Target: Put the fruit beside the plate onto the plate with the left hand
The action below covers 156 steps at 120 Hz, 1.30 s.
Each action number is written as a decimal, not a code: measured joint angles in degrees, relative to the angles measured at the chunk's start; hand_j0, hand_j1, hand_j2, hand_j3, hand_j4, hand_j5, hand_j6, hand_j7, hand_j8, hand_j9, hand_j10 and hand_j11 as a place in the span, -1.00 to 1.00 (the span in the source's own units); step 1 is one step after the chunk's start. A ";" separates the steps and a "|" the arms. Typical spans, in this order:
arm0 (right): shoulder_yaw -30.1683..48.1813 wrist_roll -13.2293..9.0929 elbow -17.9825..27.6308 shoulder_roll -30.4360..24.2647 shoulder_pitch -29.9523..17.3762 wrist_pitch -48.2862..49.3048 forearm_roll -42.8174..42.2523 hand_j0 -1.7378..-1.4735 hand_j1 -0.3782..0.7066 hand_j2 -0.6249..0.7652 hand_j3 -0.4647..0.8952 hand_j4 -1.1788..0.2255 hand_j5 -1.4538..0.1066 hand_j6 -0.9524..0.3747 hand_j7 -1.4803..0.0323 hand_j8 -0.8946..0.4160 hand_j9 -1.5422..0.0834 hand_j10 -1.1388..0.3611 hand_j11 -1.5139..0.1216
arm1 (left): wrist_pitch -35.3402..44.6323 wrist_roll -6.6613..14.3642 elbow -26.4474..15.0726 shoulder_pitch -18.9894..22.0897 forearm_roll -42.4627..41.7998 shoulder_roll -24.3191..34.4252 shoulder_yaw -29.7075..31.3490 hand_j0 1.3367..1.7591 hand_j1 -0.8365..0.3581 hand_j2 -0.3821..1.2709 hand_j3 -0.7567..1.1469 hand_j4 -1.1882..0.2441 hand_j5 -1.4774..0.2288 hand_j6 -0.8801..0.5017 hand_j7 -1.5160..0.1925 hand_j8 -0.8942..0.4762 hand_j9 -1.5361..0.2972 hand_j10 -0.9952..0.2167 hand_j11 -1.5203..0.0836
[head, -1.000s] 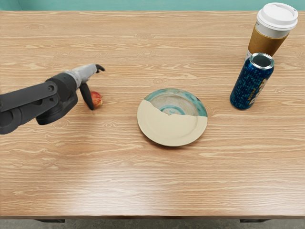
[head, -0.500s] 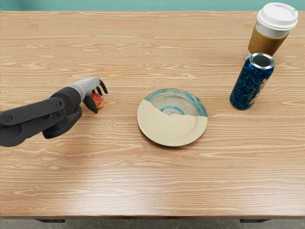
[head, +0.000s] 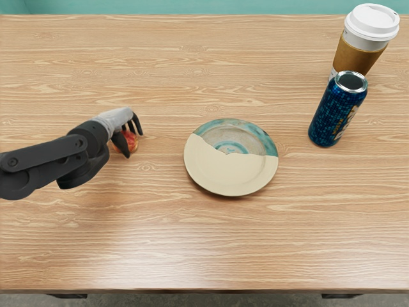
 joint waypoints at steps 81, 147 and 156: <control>0.03 0.00 0.00 0.00 0.00 0.00 0.00 -0.40 -0.92 -0.10 -0.32 0.66 0.84 0.42 0.94 0.35 0.88 0.50 0.83 | -3.45 0.03 0.07 -2.68 -20.61 -8.92 -17.20 0.51 -0.04 -0.11 -0.20 -0.25 -0.31 -0.43 -0.25 -0.37 -0.27 -0.31 -0.19; 0.02 0.00 0.00 0.00 0.00 0.00 0.00 -0.40 -0.92 -0.10 -0.32 0.66 0.84 0.42 0.94 0.35 0.88 0.50 0.83 | -5.42 0.02 4.90 -4.30 -20.71 -17.64 -10.70 0.52 0.30 -0.29 -0.20 0.07 0.07 -0.19 0.13 -0.14 0.06 0.03 0.20; 0.02 0.00 0.00 0.00 0.00 0.00 0.00 -0.40 -0.92 -0.10 -0.32 0.66 0.84 0.42 0.94 0.35 0.88 0.50 0.83 | -7.71 0.02 4.73 -6.21 -21.10 -17.40 -10.82 0.52 0.50 -0.37 -0.20 0.24 0.26 -0.06 0.32 -0.02 0.24 0.21 0.41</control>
